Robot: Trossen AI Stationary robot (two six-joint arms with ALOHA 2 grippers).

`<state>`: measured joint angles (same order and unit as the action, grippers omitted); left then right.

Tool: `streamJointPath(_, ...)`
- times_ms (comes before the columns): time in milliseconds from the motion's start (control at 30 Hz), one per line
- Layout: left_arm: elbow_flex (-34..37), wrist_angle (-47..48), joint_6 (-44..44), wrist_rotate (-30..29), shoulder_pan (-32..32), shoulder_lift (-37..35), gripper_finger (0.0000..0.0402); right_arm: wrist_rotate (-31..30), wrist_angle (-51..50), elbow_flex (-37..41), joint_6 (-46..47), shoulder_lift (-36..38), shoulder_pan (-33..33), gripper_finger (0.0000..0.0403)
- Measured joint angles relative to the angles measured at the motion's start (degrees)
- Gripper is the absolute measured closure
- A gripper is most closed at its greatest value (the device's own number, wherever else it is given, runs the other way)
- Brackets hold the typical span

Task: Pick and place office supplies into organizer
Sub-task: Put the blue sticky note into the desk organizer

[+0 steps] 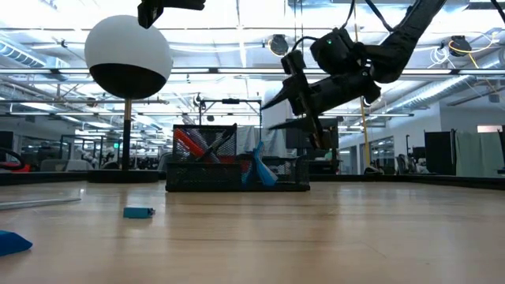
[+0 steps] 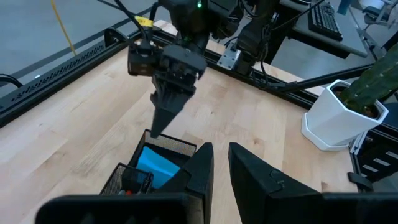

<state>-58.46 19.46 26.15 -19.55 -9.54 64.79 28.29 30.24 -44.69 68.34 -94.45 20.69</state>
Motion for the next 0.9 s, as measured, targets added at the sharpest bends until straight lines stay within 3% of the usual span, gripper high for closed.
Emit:
streamJointPath(367,0.0,0.0,0.5,0.0,0.0,0.0,0.0346,0.1,7.3,0.0,4.5,0.0,-1.0,0.0255)
streamJointPath(900,0.0,0.0,-0.1,0.0,0.2,0.0,0.0346,-4.2,-1.3,-0.6,-3.8,0.0,-2.8,0.0264)
